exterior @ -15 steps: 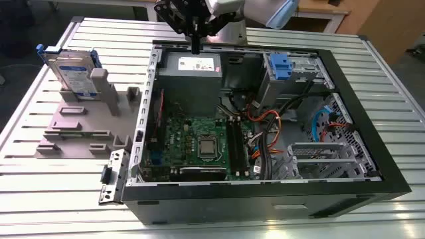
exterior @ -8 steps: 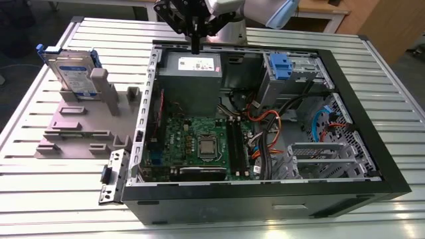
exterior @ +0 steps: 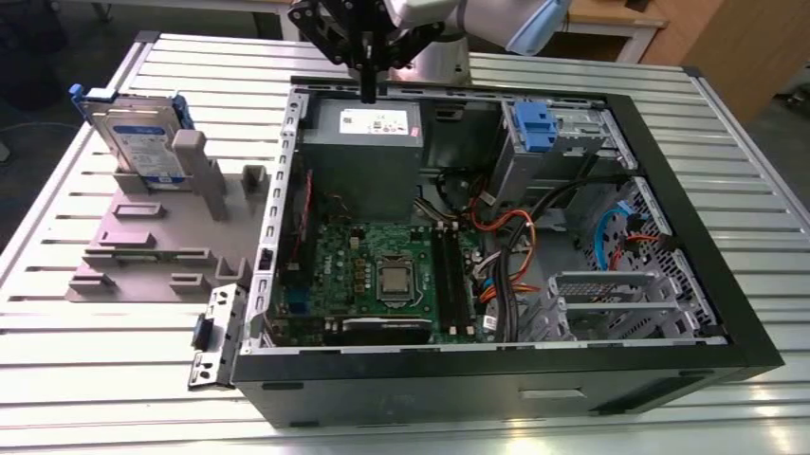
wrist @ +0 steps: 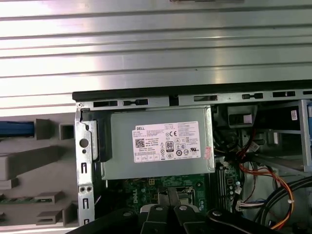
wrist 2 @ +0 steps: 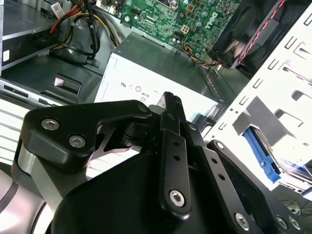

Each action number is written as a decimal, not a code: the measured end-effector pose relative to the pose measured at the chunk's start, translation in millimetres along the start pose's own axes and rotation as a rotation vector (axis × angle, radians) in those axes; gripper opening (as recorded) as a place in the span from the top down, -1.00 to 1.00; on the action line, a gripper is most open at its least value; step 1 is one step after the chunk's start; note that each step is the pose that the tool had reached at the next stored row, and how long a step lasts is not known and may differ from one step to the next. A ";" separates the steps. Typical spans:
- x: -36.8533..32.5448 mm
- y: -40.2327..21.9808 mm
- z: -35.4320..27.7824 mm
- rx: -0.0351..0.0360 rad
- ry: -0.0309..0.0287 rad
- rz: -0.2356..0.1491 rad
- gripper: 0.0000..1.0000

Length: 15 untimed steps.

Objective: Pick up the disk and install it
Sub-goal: 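Reach for the disk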

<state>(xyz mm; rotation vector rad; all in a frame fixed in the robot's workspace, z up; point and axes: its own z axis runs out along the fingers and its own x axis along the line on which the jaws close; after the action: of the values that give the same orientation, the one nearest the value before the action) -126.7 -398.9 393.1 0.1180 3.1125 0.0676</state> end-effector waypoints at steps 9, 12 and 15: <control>3.9 -0.3 0.3 0.0000 0.0000 0.000 0.79; 4.5 -0.4 0.4 -0.0001 0.0000 0.000 0.79; 5.0 -0.4 0.4 0.0000 0.0001 0.000 0.79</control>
<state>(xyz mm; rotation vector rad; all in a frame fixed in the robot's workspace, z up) -131.7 -398.9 392.5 0.1179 3.1126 0.0675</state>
